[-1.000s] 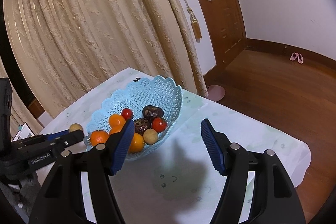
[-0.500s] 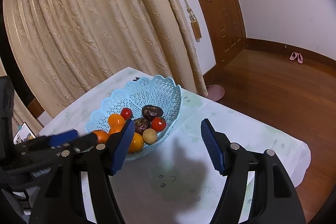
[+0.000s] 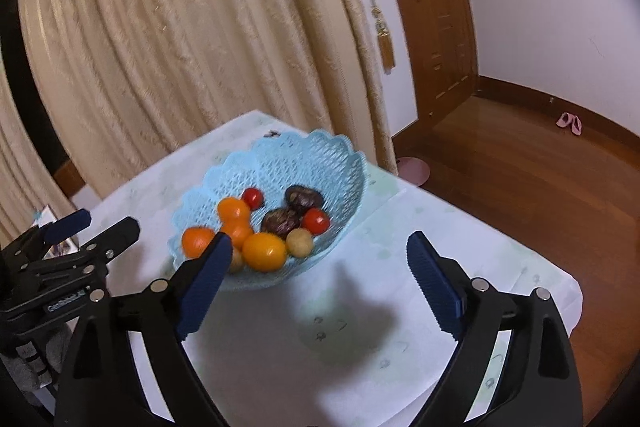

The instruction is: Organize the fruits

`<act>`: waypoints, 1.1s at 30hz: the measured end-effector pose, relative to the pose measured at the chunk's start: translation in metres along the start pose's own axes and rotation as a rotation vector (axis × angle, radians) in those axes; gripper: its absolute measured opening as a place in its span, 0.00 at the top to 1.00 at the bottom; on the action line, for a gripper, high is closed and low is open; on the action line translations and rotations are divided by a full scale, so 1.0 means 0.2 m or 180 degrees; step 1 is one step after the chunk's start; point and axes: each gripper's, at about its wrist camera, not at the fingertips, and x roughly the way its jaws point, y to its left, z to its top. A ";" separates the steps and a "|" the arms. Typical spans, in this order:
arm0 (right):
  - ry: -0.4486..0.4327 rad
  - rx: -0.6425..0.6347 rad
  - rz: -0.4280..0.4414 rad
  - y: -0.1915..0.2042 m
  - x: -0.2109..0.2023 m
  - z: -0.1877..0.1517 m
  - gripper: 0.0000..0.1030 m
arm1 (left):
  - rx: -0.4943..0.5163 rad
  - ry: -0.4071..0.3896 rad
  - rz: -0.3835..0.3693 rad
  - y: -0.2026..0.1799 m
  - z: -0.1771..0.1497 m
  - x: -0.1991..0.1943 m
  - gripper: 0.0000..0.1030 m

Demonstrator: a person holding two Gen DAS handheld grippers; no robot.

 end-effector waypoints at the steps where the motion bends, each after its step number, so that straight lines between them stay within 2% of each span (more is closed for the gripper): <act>1: 0.0026 -0.0063 -0.0004 0.02 0.01 -0.01 0.10 | -0.0020 0.0018 0.0016 0.00 -0.01 0.00 0.12; 7: 0.0012 -0.0321 -0.0033 0.11 0.00 -0.04 0.10 | -0.0088 0.0007 0.0081 0.02 -0.03 -0.01 0.09; 16: -0.0167 -0.0421 -0.0137 0.13 -0.02 -0.04 0.07 | -0.0061 -0.0036 0.0274 0.02 -0.04 -0.03 0.05; 33: -0.0258 -0.0641 -0.0294 0.18 -0.01 -0.07 0.07 | -0.0061 -0.0018 0.0231 0.01 -0.04 -0.03 0.05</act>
